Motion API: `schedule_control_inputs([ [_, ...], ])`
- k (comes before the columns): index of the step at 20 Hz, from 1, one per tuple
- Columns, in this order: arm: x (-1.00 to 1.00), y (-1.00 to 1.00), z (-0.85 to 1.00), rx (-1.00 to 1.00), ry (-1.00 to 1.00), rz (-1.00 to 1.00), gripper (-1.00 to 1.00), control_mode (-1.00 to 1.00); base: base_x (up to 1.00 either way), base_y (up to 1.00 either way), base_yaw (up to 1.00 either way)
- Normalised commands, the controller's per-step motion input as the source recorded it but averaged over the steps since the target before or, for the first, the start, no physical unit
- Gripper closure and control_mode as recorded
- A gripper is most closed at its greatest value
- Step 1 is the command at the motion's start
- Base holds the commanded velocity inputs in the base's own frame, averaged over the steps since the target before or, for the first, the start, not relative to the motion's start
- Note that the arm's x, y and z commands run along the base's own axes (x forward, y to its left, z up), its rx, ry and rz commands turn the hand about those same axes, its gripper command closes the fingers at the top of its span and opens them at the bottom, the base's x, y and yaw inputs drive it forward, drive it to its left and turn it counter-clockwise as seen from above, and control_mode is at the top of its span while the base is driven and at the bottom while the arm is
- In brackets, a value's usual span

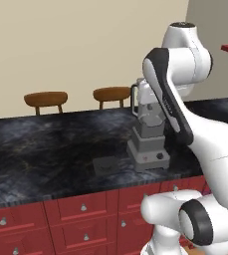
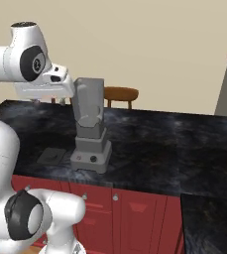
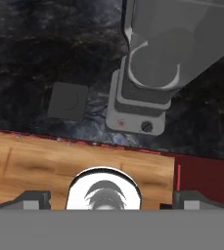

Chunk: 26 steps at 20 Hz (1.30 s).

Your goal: Grab the garlic and lime from the fridge, place them in the blender, close the lid, and turn on the blender to create a marinade.

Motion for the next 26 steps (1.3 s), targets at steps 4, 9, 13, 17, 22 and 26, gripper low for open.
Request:
schedule_control_inputs([
  [4, -0.37, 0.80, -0.63, 0.00, 0.14, 0.00, -1.00, -1.00, 0.00, 0.00, 0.00],
  [9, -0.02, 0.81, -0.62, 0.01, 0.24, 0.00, -1.00, -1.00, 0.00, 0.00, 0.00],
  [13, 0.06, 0.64, -0.64, 0.03, 0.25, 0.00, -1.00, -1.00, 0.00, 0.00, 0.00],
  [17, 0.36, 0.36, -0.51, -0.02, 0.20, 0.00, -1.00, -1.00, 0.00, 0.00, 0.00],
  [22, 0.44, 0.10, -0.66, -0.02, 0.13, 0.00, -1.00, -1.00, 0.00, 0.00, 0.00],
  [26, 0.30, 0.00, -0.68, 0.02, 0.01, 0.00, -1.00, -1.00, 0.00, 0.00, 0.00],
])
